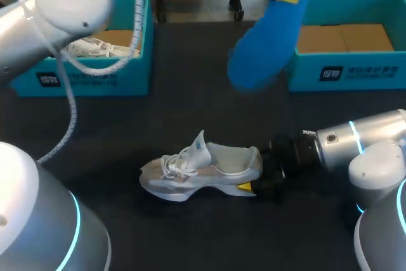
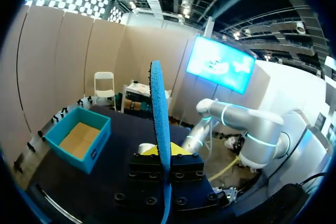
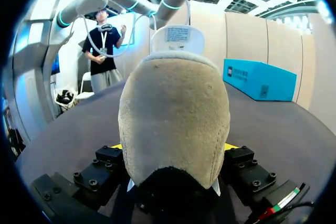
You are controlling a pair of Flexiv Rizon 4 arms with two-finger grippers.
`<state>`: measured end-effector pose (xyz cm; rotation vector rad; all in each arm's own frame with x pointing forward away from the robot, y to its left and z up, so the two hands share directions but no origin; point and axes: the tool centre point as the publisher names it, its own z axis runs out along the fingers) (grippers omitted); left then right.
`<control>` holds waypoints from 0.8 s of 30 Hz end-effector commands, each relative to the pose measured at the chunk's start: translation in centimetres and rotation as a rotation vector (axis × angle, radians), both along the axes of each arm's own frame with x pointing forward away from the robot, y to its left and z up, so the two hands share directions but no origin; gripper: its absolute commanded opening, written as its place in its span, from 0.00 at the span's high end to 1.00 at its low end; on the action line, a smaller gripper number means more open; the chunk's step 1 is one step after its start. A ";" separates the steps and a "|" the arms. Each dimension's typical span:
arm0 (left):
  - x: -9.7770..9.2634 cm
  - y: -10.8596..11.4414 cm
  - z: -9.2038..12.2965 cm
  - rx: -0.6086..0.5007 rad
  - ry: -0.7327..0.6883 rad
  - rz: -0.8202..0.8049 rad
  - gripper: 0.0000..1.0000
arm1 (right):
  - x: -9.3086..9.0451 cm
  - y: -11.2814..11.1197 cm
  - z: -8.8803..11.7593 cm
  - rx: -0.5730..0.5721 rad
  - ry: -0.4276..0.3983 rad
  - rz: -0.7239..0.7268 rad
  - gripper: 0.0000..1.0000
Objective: Take the shoe out of the shoebox, open the shoe tongue, remove and reinsert the insole, then place the shoe into the shoebox
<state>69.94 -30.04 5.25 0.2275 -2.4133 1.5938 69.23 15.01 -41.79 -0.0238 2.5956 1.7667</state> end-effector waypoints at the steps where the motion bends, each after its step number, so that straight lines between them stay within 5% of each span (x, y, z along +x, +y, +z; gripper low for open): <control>1: -0.1 1.9 0.3 -0.003 -0.003 0.003 1.00 | -0.3 0.2 -0.5 -0.003 0.000 -0.001 1.00; 7: -2.0 2.4 -1.1 -0.078 0.077 -0.008 1.00 | -0.3 0.2 -0.5 -0.003 0.000 -0.001 1.00; 13: -5.1 3.5 2.2 -0.056 0.021 0.037 1.00 | -0.3 0.2 -0.5 -0.003 0.000 -0.001 1.00; 24: -5.1 3.5 2.2 -0.056 0.021 0.037 1.00 | -0.3 0.2 -0.5 -0.003 0.000 -0.001 1.00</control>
